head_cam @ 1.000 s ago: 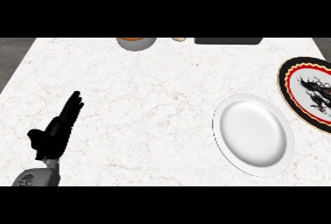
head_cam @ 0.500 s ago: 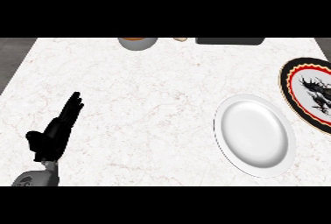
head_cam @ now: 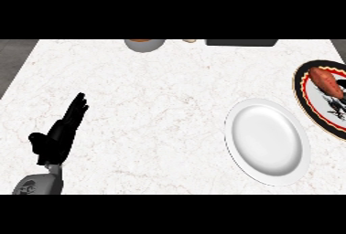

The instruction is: Pick the sweet potato from the plate and place it in the plate

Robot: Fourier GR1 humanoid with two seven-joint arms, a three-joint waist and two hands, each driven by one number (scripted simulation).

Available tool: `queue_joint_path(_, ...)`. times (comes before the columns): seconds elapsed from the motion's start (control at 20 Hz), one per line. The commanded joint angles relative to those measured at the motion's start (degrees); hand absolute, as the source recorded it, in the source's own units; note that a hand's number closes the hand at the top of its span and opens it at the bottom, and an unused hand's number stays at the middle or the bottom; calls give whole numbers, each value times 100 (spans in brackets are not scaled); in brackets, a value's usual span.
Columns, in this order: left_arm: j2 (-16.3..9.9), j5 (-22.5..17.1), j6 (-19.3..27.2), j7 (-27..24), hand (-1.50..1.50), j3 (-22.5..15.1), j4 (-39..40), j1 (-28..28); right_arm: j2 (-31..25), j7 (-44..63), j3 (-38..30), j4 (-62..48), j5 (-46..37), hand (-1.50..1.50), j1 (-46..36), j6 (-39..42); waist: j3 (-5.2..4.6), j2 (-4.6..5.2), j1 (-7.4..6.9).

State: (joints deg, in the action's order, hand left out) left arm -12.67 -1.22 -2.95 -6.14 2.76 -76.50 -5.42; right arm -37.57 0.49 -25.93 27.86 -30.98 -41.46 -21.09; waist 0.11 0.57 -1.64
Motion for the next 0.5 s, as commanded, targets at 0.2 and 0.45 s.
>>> queue_joint_path(0.2, -110, 36, -136, -371, 0, 86, 48, 296, 24, -1145, -1139, -267, 1118, -150, -28, -525, 6, -9, 43)
queue_joint_path(0.45, -113, -95, -105, 81, 0, 135, -381, 408, -316, -1972, -2036, -270, 2168, -150, 467, 424, 13, -41, 106)
